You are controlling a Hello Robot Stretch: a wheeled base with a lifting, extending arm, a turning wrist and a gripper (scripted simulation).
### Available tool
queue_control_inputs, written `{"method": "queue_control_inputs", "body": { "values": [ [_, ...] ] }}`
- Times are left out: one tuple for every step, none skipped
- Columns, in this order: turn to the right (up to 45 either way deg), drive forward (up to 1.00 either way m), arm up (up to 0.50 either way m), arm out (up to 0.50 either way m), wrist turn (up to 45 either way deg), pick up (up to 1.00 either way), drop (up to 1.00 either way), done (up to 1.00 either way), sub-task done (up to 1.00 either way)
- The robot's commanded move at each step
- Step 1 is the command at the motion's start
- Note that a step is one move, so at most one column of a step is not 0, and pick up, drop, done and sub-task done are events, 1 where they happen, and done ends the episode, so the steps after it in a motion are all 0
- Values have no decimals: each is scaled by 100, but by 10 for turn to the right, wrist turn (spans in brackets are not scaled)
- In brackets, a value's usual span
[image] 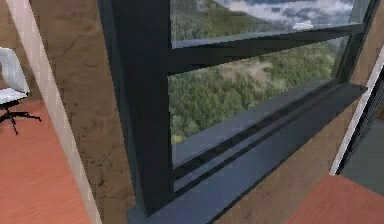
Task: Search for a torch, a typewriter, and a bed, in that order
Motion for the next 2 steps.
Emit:
{"method": "queue_control_inputs", "body": {
  "values": [
    [-30, 0, 0, 0, 0, 0, 0, 0, 0],
    [450, 0, 0, 0, 0, 0, 0, 0, 0]
  ]
}}
